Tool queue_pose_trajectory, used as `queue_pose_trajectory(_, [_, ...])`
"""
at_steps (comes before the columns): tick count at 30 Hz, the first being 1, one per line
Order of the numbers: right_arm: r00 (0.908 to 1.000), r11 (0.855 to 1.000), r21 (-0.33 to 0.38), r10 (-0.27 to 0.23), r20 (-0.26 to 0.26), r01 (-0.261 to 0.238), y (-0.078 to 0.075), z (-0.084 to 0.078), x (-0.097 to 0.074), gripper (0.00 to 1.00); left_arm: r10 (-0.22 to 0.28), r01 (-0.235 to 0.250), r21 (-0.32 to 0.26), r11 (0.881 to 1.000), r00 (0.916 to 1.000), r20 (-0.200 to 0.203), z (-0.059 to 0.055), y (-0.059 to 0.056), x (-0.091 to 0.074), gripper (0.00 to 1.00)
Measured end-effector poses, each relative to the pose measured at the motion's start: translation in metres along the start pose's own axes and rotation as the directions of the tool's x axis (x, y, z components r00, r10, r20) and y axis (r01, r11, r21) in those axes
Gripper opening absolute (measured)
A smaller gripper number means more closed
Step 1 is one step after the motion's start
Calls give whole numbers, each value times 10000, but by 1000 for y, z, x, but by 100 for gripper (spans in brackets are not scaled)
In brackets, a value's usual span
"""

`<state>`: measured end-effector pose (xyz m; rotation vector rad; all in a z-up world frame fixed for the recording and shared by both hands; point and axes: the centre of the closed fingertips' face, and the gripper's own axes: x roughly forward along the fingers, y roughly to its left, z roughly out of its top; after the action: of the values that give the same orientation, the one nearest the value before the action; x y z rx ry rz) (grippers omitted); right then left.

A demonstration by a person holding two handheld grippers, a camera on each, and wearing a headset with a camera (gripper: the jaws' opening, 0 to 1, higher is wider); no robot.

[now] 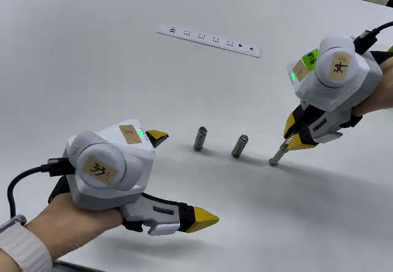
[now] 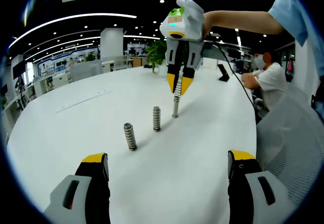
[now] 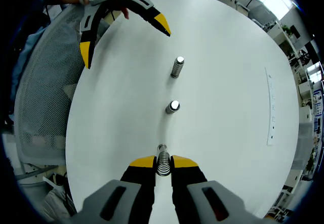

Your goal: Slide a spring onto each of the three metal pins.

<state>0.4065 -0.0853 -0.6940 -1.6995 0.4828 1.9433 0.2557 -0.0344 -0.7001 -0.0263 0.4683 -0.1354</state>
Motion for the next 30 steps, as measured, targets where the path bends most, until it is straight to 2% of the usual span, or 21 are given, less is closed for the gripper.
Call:
queue_pose_trajectory(13, [9996,9999,-61,133,-243,-135,1,0,23,12,-15,11,-213,9998,9998,-189,-5,-1,-1,100])
queue_pose_trajectory(30, [9993,9997,51,260,-282,-259,2,0,45,12,-75,66,-296,9995,9995,-292,-9,-1,0,100])
